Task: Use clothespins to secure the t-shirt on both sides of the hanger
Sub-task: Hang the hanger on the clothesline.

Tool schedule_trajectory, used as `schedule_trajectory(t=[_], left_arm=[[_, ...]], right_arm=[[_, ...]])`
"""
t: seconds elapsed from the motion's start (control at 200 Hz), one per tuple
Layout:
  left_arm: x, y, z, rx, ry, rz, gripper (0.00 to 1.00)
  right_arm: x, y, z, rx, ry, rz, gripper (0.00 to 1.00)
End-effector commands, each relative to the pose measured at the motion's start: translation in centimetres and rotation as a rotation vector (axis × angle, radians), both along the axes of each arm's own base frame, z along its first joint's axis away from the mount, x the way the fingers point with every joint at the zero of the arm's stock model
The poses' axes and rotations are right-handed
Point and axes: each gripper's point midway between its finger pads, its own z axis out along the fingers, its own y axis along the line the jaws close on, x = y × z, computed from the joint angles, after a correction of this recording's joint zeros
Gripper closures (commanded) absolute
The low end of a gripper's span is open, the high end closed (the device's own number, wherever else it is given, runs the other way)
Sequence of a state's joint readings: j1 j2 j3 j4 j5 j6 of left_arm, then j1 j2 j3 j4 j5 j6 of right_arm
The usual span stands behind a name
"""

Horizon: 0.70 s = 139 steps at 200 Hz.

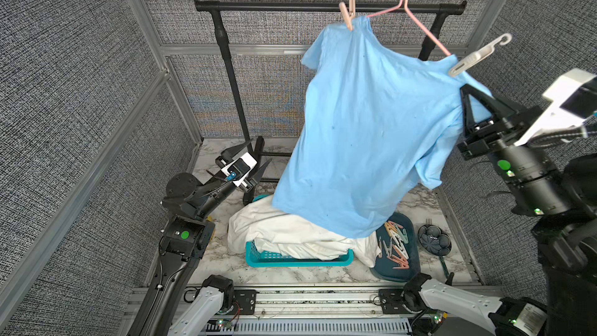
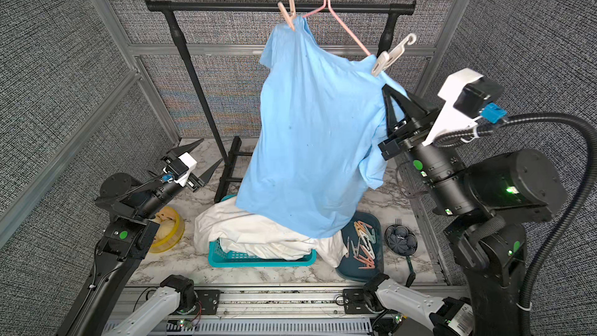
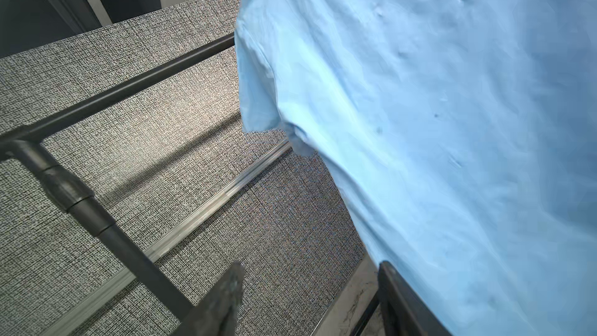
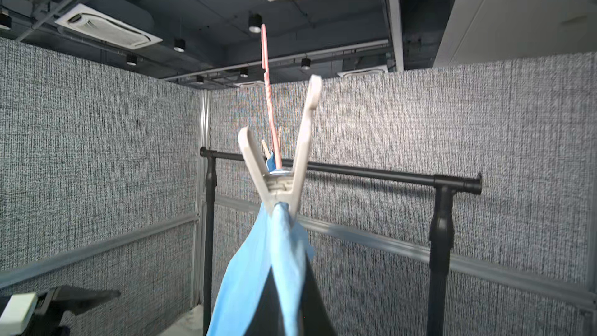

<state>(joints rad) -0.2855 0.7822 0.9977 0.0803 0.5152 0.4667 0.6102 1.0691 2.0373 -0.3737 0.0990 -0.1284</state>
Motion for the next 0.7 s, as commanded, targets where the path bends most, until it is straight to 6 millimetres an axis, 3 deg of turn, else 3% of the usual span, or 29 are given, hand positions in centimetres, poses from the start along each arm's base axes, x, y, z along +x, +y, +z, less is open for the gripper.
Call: schedule_trajectory(t=[0.0,0.095,0.2,0.545,0.691], left_arm=[[-0.1,0.0,-0.8,-0.011,0.035,-0.012,0.34],[-0.2,-0.4,-1.5,-0.021,0.066,-0.037,0.34],[-0.2,-0.7,-2.3,-0.032,0.095,-0.064,0.34],[-0.1,-0.5,-4.8,-0.027,0.158,-0.047,0.34],[-0.3,-0.6,-6.0,-0.030,0.202,-0.057,0.35]], right_arm=[[-0.1,-1.0,2.2,-0.027,-0.085,-0.092,1.00],[0.0,-1.2,3.4,-0.051,-0.115,-0.132,1.00],[0.6,-1.0,3.1,-0.074,-0.100,-0.155,1.00],[2.9,-1.3,-3.0,-0.112,0.040,-0.216,1.00],[3.9,-1.7,-4.3,-0.084,0.055,-0.263,1.00]])
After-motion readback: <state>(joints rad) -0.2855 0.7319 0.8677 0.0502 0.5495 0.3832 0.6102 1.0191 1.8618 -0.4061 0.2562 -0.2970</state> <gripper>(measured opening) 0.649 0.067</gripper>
